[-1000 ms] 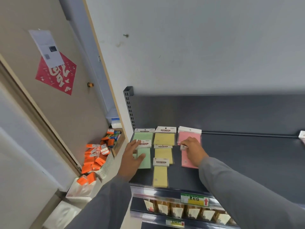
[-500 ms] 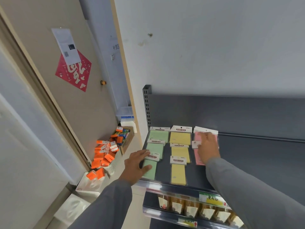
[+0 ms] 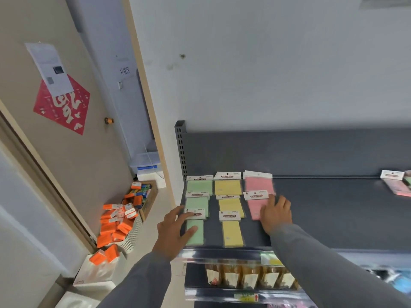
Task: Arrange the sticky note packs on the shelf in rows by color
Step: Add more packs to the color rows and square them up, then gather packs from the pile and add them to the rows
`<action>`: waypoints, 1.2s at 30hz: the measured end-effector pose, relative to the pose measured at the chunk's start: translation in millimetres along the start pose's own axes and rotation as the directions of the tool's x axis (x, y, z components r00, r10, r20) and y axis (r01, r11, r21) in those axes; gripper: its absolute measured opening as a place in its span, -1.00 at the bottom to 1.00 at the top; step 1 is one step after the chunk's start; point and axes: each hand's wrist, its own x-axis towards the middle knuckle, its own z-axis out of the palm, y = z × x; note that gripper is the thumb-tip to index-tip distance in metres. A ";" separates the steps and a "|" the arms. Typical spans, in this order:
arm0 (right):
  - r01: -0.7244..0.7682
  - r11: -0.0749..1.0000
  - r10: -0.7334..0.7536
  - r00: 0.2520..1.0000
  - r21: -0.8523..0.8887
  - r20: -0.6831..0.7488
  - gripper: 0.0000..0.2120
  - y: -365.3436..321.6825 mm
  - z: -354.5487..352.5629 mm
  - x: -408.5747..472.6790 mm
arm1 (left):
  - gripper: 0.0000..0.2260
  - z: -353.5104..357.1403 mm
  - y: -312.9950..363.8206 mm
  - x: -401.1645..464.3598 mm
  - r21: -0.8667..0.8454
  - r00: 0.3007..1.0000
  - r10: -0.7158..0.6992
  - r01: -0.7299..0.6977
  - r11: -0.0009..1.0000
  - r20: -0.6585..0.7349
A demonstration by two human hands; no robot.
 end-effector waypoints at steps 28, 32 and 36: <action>-0.329 0.921 0.299 0.940 -0.209 -0.164 -0.37 560.2 -234.4 18.0 | -0.52 306.1 650.5 101.0 0.243 0.808 0.491 -0.573 0.782 0.325; -0.334 0.933 0.333 0.942 -0.135 -0.035 -0.23 585.9 -229.8 42.4 | -0.59 345.5 685.9 107.2 0.179 0.764 0.510 -0.609 0.773 0.396; -0.318 0.927 0.330 0.944 -0.198 0.030 -0.17 591.1 -233.4 71.4 | -0.63 377.6 709.1 142.2 0.132 0.722 0.534 -0.640 0.757 0.441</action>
